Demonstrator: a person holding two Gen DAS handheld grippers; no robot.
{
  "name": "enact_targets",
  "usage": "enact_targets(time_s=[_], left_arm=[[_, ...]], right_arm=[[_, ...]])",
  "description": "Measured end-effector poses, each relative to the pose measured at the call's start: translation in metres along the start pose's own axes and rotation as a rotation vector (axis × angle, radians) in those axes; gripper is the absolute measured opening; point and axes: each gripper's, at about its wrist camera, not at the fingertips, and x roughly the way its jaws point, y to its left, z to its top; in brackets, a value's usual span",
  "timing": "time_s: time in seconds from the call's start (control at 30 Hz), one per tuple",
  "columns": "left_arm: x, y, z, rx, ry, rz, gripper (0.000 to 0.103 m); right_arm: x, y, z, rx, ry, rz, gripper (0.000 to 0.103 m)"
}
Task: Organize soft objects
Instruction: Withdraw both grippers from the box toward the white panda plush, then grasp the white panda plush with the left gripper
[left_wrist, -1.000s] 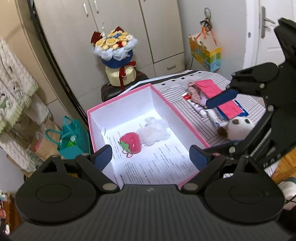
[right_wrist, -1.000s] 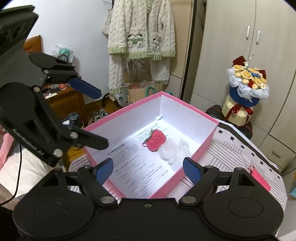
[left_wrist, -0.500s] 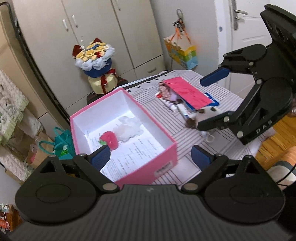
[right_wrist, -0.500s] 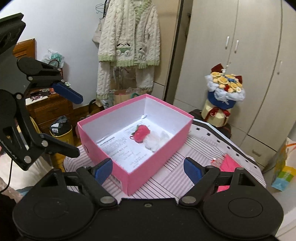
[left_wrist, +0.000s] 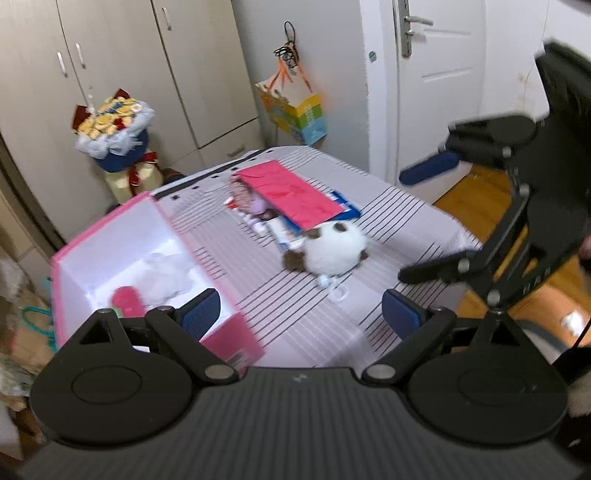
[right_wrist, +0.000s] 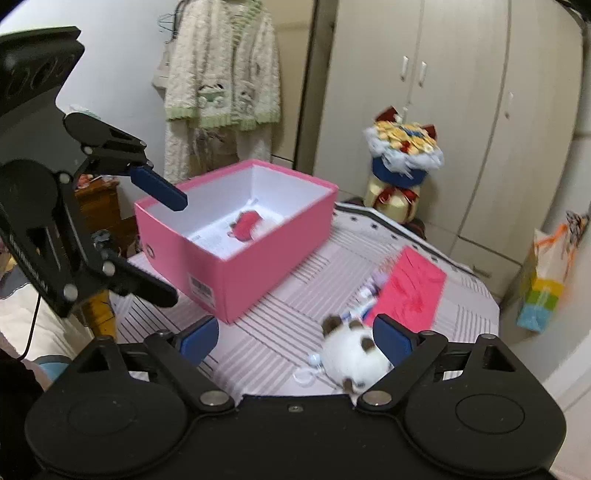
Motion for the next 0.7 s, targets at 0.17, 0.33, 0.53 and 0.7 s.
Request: enact_targets(time_s=[0.17, 0.33, 0.53, 0.7], left_arm=[[0.027, -0.005, 0.003, -0.019, -0.022, -0.02, 0.095], [0.052, -0.009, 0.009, -0.03, -0.061, -0.026, 0.093], [0.078, -0.022, 0.008, -0.028, -0.133, -0.012, 0.092], [0.097, -0.025, 0.008, -0.038, -0.153, 0.011, 0.091]], right_arm=[[0.011, -0.018, -0.025, 0.071, 0.01, 0.008, 0.093], [0.035, -0.032, -0.05, 0.109, -0.025, -0.007, 0.093], [0.059, -0.035, -0.071, 0.069, -0.116, -0.085, 0.093], [0.078, -0.028, -0.077, 0.012, -0.124, -0.113, 0.093]])
